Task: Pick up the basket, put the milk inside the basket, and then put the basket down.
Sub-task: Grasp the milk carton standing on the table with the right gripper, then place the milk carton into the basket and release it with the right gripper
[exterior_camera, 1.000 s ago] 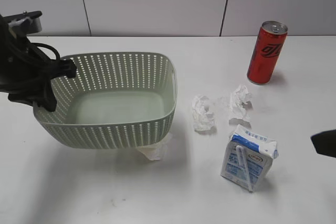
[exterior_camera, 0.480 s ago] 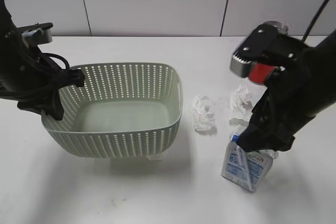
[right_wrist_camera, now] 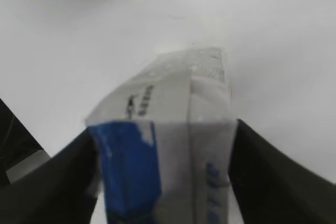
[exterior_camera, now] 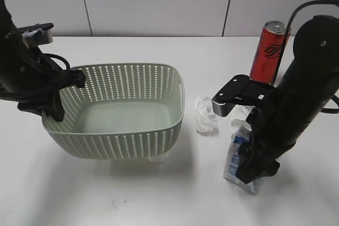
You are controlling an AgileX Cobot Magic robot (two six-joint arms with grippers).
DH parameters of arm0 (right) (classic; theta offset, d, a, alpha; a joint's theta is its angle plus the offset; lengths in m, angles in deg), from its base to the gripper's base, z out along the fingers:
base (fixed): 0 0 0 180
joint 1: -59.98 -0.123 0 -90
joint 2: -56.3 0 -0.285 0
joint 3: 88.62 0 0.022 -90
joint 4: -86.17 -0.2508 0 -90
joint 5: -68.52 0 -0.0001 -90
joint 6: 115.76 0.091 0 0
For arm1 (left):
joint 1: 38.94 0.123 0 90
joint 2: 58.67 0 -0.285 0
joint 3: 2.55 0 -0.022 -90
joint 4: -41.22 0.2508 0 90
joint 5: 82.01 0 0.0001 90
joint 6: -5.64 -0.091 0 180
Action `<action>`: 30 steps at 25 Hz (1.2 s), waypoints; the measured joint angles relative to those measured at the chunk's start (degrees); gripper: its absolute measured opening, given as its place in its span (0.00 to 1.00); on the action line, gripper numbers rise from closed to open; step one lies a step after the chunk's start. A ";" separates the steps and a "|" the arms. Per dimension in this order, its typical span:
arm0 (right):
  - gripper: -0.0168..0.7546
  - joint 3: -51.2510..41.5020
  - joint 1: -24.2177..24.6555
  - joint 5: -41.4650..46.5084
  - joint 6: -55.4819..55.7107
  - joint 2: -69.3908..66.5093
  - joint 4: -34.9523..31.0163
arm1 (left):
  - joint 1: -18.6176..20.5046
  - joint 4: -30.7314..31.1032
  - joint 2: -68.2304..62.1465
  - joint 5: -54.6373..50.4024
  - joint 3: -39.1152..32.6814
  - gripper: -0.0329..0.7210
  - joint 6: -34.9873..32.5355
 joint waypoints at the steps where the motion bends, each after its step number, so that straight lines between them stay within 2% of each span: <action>1: 0.49 0.20 0.00 0.42 0.09 0.00 0.07 | 0.00 0.00 0.00 0.00 0.00 0.04 0.00; 2: 0.44 0.57 0.00 1.13 0.23 0.00 0.07 | 0.00 0.00 0.00 0.00 0.00 0.04 0.00; 8: 0.44 4.09 0.00 8.85 1.54 0.00 0.10 | 0.00 0.00 0.00 0.00 0.00 0.04 0.00; 15: 0.44 14.61 -0.07 21.94 3.80 0.36 0.34 | 0.00 0.00 0.00 0.00 0.00 0.04 0.00; 22: 0.44 27.36 -0.33 24.28 8.63 6.08 0.61 | 0.00 0.00 0.00 0.11 0.00 0.04 0.00; 25: 0.44 33.64 -2.55 24.74 10.18 7.22 0.68 | 0.00 0.00 0.00 0.39 0.00 0.04 0.00; 30: 0.44 41.86 -10.84 24.35 10.62 5.16 1.93 | 0.00 0.00 0.00 1.31 0.00 0.04 0.00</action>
